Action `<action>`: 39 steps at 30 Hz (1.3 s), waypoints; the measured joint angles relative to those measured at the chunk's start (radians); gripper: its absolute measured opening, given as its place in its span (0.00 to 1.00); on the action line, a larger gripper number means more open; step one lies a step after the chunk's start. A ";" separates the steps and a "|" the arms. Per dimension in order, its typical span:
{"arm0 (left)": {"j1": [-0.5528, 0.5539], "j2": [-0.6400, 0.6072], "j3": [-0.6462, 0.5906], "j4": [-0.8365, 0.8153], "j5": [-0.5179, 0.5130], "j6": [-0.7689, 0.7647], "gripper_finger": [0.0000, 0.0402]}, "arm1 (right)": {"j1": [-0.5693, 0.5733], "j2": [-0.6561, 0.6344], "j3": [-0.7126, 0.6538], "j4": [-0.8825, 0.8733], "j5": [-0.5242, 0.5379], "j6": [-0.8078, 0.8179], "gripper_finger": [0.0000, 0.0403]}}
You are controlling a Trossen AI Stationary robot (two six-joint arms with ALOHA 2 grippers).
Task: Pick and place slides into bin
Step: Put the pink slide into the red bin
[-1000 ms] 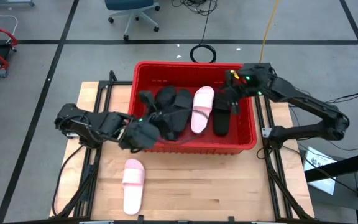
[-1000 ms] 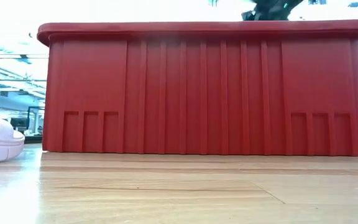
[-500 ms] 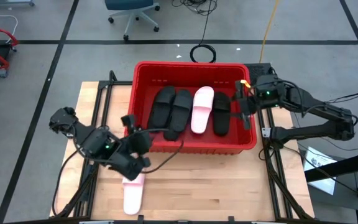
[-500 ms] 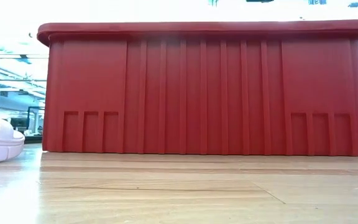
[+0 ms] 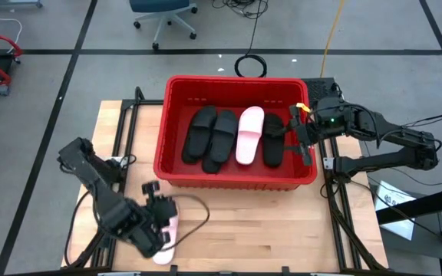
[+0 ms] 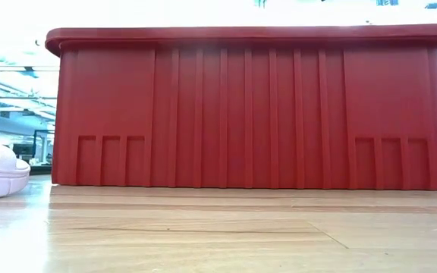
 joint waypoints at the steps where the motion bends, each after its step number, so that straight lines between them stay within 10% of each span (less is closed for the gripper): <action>1: -0.016 0.000 -0.032 0.030 0.006 -0.018 0.32 | 0.002 0.000 0.000 0.000 0.000 0.000 0.43; 15: -0.150 0.000 -0.450 0.399 0.128 -0.162 0.32 | 0.005 0.000 0.000 0.000 0.000 0.049 0.44; 39: -0.197 0.001 -0.635 0.615 0.128 -0.111 0.32 | 0.005 0.000 0.000 0.000 0.003 0.049 0.43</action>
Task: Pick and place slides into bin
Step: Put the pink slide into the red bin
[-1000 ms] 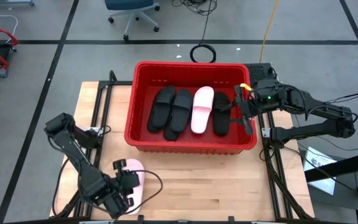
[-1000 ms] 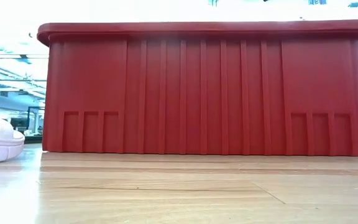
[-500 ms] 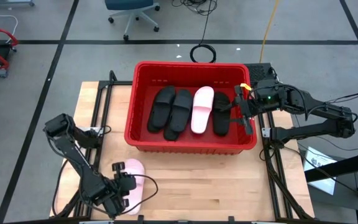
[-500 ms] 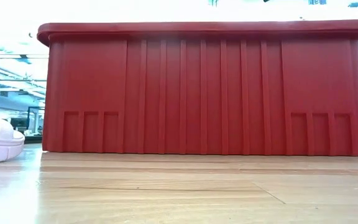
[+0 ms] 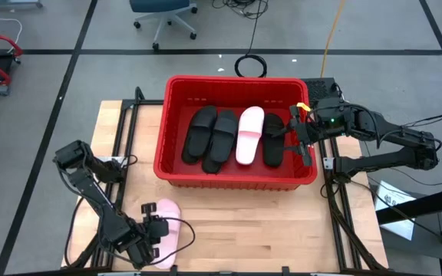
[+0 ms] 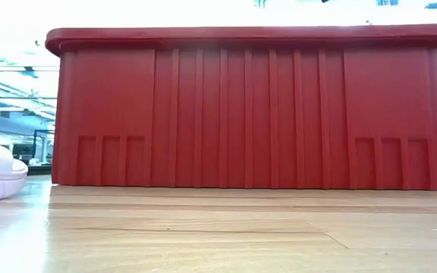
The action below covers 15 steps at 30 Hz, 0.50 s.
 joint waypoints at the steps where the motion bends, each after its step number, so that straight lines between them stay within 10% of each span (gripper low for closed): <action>1: 0.000 0.000 0.000 0.004 -0.004 0.007 0.32 | 0.000 0.000 0.000 0.000 0.000 0.000 0.43; 15: 0.008 0.001 0.000 -0.233 -0.026 -0.044 0.32 | 0.000 0.000 -0.013 0.008 0.000 0.000 0.42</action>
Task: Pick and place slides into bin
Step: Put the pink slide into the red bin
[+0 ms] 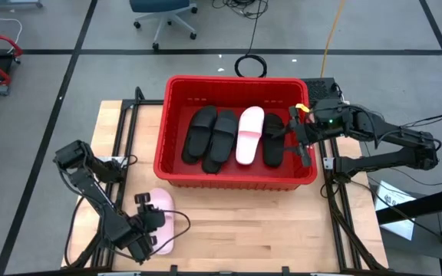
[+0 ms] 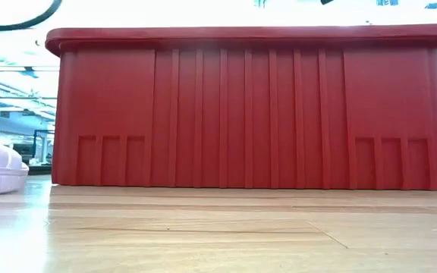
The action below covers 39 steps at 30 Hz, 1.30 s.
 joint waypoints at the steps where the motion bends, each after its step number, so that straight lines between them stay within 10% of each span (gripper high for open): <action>1: 0.003 0.000 0.000 -0.020 0.000 -0.010 0.32 | 0.000 0.000 -0.007 0.000 0.000 0.000 0.42; 31: 0.088 0.001 -0.044 -0.127 0.034 0.003 0.31 | 0.000 -0.013 -0.101 0.223 -0.003 0.000 0.42; 39: 0.127 0.001 -0.048 -0.129 0.071 -0.003 0.04 | 0.000 -0.013 -0.101 0.222 -0.003 0.000 0.42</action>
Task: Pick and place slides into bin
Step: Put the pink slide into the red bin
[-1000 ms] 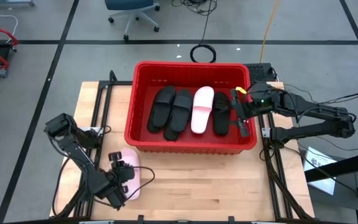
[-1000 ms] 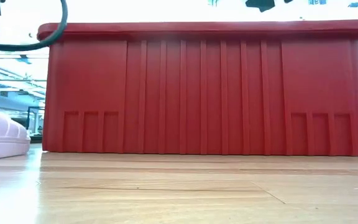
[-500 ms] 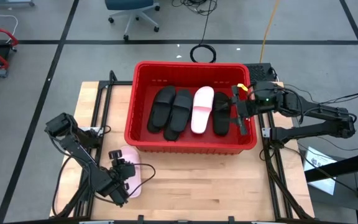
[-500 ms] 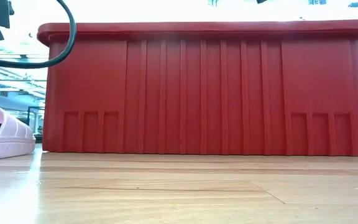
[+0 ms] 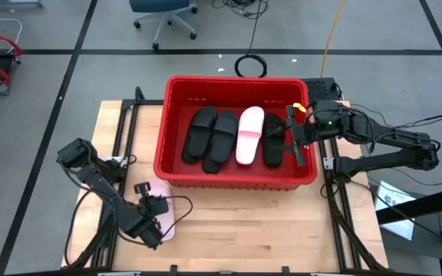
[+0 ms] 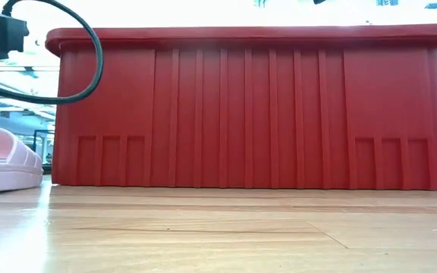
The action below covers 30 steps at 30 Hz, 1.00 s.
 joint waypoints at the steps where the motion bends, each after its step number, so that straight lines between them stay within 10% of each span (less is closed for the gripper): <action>1: 0.004 0.000 0.000 0.000 0.002 -0.002 0.03 | 0.000 0.000 0.000 0.000 0.000 0.000 0.42; 30: 0.076 0.000 0.702 -0.255 -0.088 0.232 0.00 | 0.000 0.000 0.000 0.047 -0.001 0.175 0.42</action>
